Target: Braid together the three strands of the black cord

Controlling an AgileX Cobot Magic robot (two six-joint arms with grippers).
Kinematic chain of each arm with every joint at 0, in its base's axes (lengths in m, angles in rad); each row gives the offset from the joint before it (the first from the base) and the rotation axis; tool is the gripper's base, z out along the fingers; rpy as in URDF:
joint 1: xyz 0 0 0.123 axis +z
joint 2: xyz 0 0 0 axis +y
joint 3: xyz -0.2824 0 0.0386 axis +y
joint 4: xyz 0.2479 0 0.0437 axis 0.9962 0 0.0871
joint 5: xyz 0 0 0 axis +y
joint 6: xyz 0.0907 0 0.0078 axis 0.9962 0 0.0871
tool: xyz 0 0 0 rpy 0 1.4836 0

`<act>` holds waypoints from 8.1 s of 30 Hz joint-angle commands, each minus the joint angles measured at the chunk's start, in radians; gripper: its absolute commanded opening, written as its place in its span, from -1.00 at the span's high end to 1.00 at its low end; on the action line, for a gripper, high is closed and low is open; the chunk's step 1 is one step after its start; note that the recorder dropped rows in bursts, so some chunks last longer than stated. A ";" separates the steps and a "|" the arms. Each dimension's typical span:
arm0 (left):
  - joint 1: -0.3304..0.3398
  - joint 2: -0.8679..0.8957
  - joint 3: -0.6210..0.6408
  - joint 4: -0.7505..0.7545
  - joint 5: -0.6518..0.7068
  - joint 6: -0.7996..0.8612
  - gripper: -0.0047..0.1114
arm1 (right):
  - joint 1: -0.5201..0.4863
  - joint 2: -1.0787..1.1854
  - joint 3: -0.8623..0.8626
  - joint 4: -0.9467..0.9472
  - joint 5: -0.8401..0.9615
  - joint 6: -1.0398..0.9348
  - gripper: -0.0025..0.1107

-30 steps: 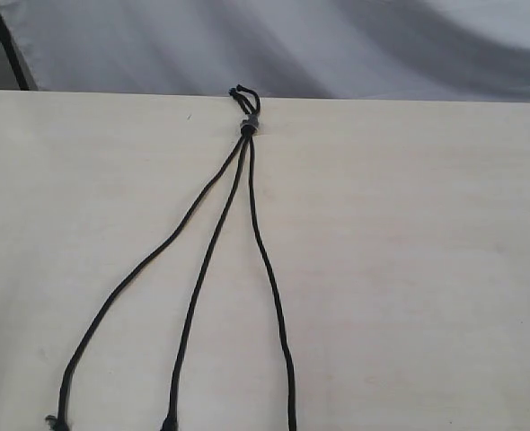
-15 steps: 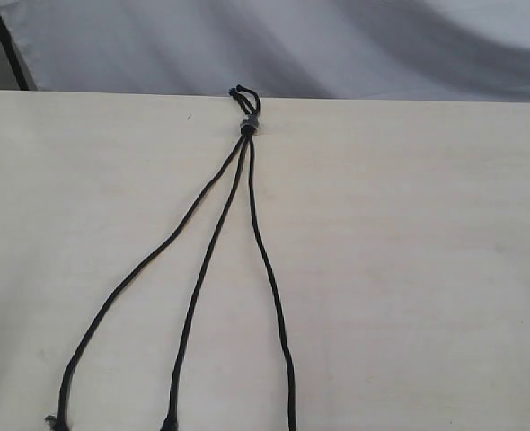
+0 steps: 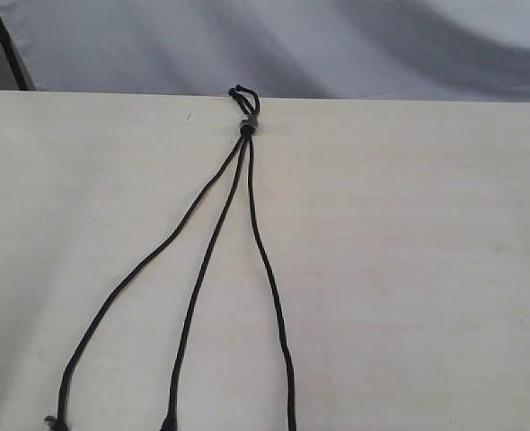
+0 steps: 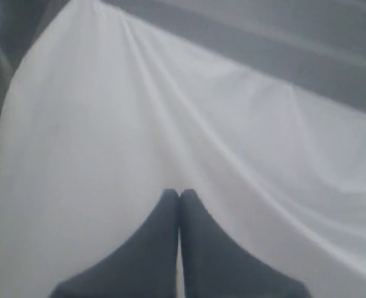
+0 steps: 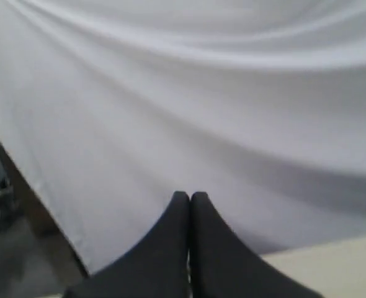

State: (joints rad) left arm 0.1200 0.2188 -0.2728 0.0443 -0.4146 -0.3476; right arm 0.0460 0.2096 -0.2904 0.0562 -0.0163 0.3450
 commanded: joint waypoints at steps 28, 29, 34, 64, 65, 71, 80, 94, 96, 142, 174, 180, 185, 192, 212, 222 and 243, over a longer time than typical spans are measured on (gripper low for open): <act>-0.003 0.694 -0.339 0.207 0.459 0.011 0.92 | 0.853 1.900 -1.095 -0.024 0.800 -0.088 -0.07; -0.003 0.694 -0.339 0.207 0.459 0.011 0.92 | 0.853 1.903 -1.095 -0.024 0.800 -0.102 0.00; -0.003 0.694 -0.339 0.207 0.459 0.011 0.92 | 0.853 1.906 -1.113 -0.024 0.876 -0.220 0.80; -0.005 0.694 -0.339 0.182 0.512 -0.008 0.92 | 0.204 1.463 -0.676 -0.590 0.661 0.216 0.95; -0.005 0.694 -0.339 0.182 0.512 -0.008 0.92 | 0.202 1.480 -0.667 -0.587 0.649 0.216 0.95; -0.005 0.694 -0.339 0.130 0.548 -0.008 0.92 | 0.205 1.574 -0.660 -0.576 0.624 0.287 0.95; -0.249 0.710 -0.371 0.022 0.641 0.010 0.60 | 0.217 1.644 -0.663 -0.580 0.604 0.349 0.01; -0.831 1.298 -0.560 0.022 0.669 0.083 -0.14 | 0.136 1.322 -0.751 -0.658 0.624 0.305 -0.21; -0.875 1.392 -0.613 0.022 0.702 0.083 -0.14 | 0.120 1.299 -0.738 -0.658 0.619 0.305 -0.21; -0.335 1.548 -0.714 0.232 0.952 0.055 0.92 | 0.116 1.318 -0.729 -0.676 0.481 0.301 -0.21; -0.509 1.284 -0.567 0.285 0.994 -0.144 0.92 | 0.120 1.334 -0.729 -0.681 0.458 0.295 -0.21; -0.446 1.284 -0.430 0.285 0.807 -0.151 0.92 | 0.120 1.334 -0.729 -0.654 0.456 0.295 -0.21; -0.432 1.284 -0.382 0.288 0.768 -0.160 0.92 | 0.122 1.334 -0.729 -0.636 0.449 0.295 -0.21; -0.432 1.284 -0.341 0.288 0.755 -0.235 0.91 | 0.191 1.334 -0.729 -0.567 0.494 0.215 -0.21; -0.432 1.284 -0.247 0.291 0.685 -0.261 0.09 | 0.745 1.507 -0.731 -0.281 0.623 -0.029 -0.21; -0.432 1.284 -0.247 0.291 0.685 -0.261 -0.04 | 0.833 1.697 -0.731 -0.240 0.649 -0.056 -0.01; -0.432 1.284 -0.247 0.291 0.681 -0.256 -0.04 | 0.534 1.435 -0.848 -0.619 0.812 0.081 0.96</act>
State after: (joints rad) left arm -0.3143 1.5099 -0.5271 0.3327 0.2739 -0.6019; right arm 0.6838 1.6462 -1.1544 -0.5715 0.7894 0.4032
